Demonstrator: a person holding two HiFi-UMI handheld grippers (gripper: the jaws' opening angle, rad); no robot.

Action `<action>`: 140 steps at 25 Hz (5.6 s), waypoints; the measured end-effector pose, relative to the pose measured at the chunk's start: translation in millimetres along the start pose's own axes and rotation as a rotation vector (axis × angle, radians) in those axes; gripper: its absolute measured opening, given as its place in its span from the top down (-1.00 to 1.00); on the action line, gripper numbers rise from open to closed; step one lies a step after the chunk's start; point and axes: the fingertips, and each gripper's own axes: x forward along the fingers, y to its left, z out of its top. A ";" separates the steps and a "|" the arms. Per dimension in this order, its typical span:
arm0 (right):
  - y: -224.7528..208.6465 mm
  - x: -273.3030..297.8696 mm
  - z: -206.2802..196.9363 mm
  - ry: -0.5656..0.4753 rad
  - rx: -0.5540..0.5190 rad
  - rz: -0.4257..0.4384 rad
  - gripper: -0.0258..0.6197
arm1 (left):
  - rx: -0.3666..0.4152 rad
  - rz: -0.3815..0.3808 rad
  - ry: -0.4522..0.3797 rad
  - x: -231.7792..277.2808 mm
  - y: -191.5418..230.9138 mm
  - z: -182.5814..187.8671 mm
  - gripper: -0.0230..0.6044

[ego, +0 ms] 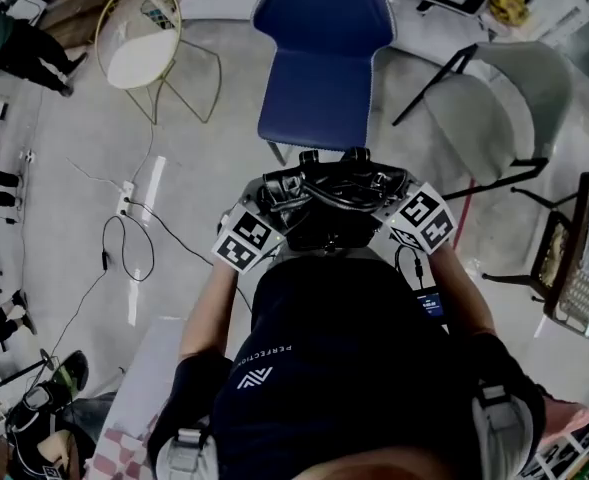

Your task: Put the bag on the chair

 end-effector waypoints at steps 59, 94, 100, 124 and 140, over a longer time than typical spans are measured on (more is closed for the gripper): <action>-255.4 178.8 42.2 0.137 0.239 -0.030 0.23 | -0.065 -0.183 0.124 174.1 277.4 -5.0 -0.05; -334.0 239.9 8.2 0.176 0.254 0.085 0.17 | -0.151 -0.295 0.157 260.2 339.8 -34.8 -0.20; -341.3 243.6 11.3 0.167 0.242 0.100 0.16 | -0.167 -0.345 0.151 265.6 346.6 -34.7 -0.25; -392.4 244.5 9.8 0.254 0.263 -0.057 -0.04 | -0.260 -0.182 0.138 259.0 392.7 -25.5 -0.37; -410.1 211.4 24.7 0.137 0.341 -0.281 -0.05 | -0.307 -0.107 0.084 255.9 382.6 -14.1 -0.37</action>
